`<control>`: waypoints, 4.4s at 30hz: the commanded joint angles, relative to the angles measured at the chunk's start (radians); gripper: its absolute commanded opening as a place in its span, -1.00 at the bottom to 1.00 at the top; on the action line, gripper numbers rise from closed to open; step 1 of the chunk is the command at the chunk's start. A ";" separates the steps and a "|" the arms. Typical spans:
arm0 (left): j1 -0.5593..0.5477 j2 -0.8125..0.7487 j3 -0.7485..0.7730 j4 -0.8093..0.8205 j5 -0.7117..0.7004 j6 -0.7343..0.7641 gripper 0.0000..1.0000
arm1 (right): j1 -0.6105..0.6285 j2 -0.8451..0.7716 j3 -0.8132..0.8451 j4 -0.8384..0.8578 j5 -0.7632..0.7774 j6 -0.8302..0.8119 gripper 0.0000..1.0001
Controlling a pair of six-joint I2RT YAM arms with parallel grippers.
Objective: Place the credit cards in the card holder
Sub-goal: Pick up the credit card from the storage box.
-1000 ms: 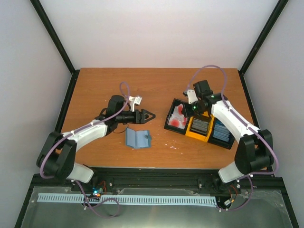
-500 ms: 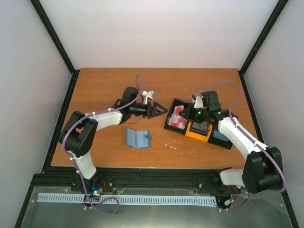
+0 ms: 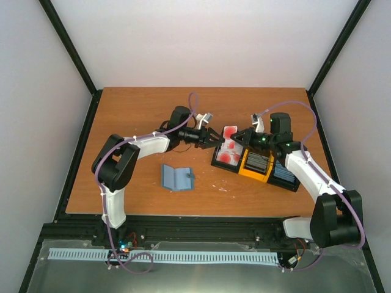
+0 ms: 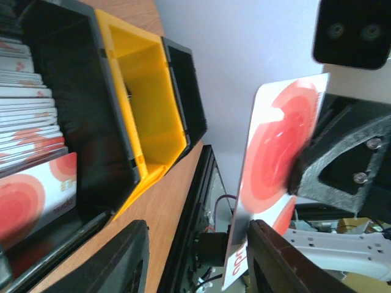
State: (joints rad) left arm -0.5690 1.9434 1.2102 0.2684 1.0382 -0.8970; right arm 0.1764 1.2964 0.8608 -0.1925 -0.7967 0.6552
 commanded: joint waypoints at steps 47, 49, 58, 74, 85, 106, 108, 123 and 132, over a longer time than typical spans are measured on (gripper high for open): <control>0.047 -0.169 0.001 0.591 0.254 -0.352 -0.99 | -0.034 -0.225 -0.115 0.408 -0.173 0.135 -0.55; 0.046 -0.172 -0.006 0.629 0.259 -0.366 -0.99 | -0.034 -0.221 -0.104 0.403 -0.182 0.132 -0.65; 0.046 -0.163 -0.015 0.681 0.262 -0.401 -0.99 | -0.034 -0.208 -0.064 0.333 -0.221 0.073 -0.67; 0.046 -0.166 -0.025 0.616 0.208 -0.357 -0.99 | -0.033 -0.236 -0.068 0.393 -0.221 0.105 -0.50; 0.044 -0.163 -0.036 0.680 0.226 -0.394 -0.99 | -0.032 -0.202 -0.044 0.330 -0.236 0.056 -0.76; 0.034 -0.158 -0.037 0.680 0.227 -0.384 -0.99 | -0.031 -0.176 -0.026 0.308 -0.255 0.020 -0.81; 0.031 -0.156 -0.035 0.687 0.230 -0.388 -0.99 | -0.029 -0.173 -0.016 0.281 -0.251 -0.001 -0.81; 0.015 -0.132 -0.019 0.698 0.227 -0.402 -0.99 | 0.003 -0.094 0.050 0.103 -0.323 -0.133 -0.72; 0.015 -0.121 0.036 0.483 0.186 -0.289 -0.99 | 0.003 -0.040 0.064 0.148 -0.393 -0.076 -0.74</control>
State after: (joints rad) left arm -0.5396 1.8095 1.1755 0.8146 1.2556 -1.2480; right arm 0.1642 1.2335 0.9119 -0.0681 -1.1423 0.5449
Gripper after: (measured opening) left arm 0.023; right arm 0.148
